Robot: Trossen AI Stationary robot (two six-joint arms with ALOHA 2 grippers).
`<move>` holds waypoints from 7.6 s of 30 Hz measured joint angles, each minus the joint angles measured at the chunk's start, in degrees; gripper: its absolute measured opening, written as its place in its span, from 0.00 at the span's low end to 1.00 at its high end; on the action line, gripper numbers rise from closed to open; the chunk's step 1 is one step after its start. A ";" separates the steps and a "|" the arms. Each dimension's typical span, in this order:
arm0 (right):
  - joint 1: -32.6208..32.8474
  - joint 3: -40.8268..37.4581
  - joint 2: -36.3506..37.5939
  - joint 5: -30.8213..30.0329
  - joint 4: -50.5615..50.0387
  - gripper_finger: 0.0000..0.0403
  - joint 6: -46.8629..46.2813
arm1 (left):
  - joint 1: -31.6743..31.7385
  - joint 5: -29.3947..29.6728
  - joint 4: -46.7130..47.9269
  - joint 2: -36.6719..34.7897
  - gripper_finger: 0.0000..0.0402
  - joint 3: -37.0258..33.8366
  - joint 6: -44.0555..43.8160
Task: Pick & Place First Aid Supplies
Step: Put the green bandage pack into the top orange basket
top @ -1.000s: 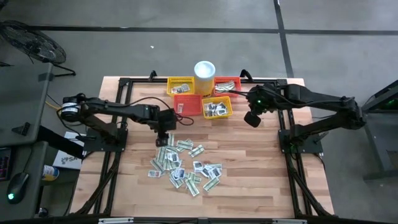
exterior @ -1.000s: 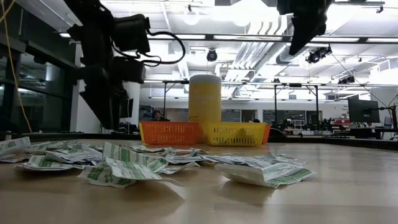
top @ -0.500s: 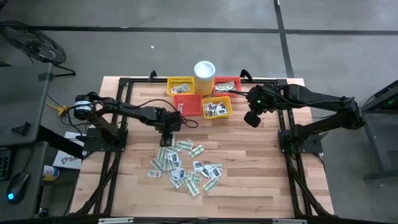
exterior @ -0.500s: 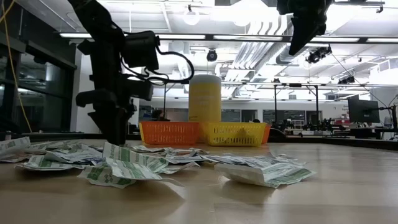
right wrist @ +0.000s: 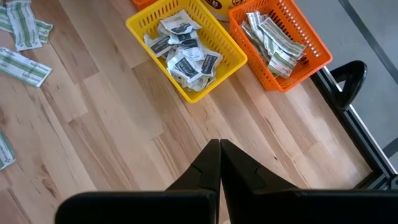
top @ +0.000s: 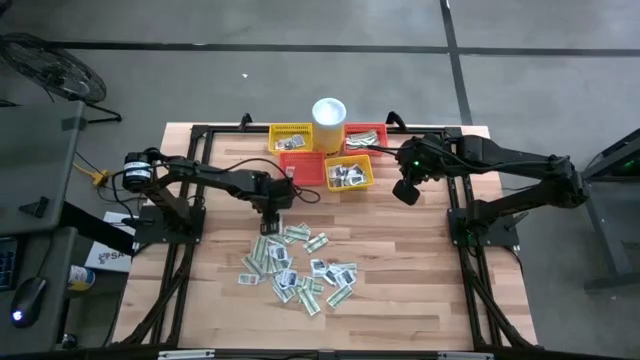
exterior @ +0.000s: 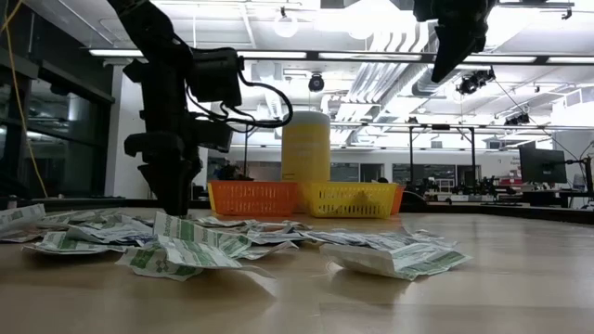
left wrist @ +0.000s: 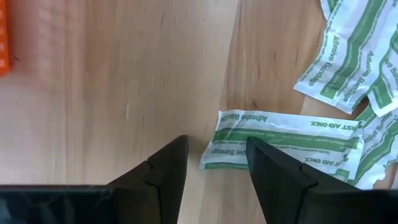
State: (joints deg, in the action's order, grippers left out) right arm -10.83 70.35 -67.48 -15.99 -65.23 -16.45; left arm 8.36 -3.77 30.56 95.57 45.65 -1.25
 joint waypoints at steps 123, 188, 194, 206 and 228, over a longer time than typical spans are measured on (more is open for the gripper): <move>5.96 0.00 -9.42 -0.74 47.37 0.00 0.87 | -4.63 28.79 -26.36 -23.83 0.19 19.23 -9.52; -36.55 0.04 -33.37 25.94 35.83 0.46 51.05 | -4.66 13.34 0.27 -34.58 0.35 19.28 -24.70; -34.20 0.04 -26.35 20.05 33.78 0.47 47.07 | -4.66 15.18 8.59 -34.60 0.35 17.73 -30.93; -30.40 0.04 -12.51 19.34 19.50 0.47 29.92 | -4.68 4.85 11.04 -34.67 0.35 -2.62 -53.01; -22.37 0.07 -9.22 17.70 11.41 0.47 18.58 | -4.66 -13.73 -17.90 -34.97 0.35 -28.68 -64.13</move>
State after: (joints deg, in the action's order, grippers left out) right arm -33.20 70.41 -76.71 1.71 -53.82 2.13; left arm 3.70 -17.50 12.66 60.60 16.97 -65.38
